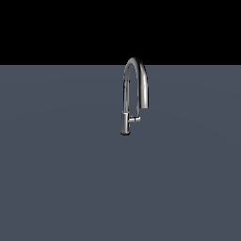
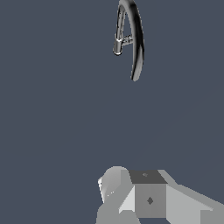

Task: Turn on the faucet by rotating a designated handle.

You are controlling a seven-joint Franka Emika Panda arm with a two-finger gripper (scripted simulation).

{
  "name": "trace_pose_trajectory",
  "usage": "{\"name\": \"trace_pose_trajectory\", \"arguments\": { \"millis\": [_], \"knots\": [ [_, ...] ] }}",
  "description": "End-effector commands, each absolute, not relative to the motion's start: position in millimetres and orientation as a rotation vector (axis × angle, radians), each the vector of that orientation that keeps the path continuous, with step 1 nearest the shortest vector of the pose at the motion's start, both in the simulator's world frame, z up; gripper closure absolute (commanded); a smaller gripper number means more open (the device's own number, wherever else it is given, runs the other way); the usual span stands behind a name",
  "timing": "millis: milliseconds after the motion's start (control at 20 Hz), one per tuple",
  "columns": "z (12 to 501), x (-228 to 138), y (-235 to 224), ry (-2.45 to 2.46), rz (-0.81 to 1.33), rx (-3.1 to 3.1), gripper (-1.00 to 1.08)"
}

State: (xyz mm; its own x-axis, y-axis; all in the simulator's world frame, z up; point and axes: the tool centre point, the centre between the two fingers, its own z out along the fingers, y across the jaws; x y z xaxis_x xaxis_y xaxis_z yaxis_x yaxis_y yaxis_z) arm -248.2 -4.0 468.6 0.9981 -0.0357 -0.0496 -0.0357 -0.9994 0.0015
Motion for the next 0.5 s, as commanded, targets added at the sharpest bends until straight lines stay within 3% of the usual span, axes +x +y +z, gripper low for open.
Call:
{"name": "trace_pose_trajectory", "arguments": {
  "millis": [0, 450],
  "knots": [
    [468.6, -248.2, -4.0, -0.056, -0.078, 3.14, 1.08],
    [467.5, -237.4, -3.3, -0.088, -0.118, 3.158, 1.08]
  ]
}}
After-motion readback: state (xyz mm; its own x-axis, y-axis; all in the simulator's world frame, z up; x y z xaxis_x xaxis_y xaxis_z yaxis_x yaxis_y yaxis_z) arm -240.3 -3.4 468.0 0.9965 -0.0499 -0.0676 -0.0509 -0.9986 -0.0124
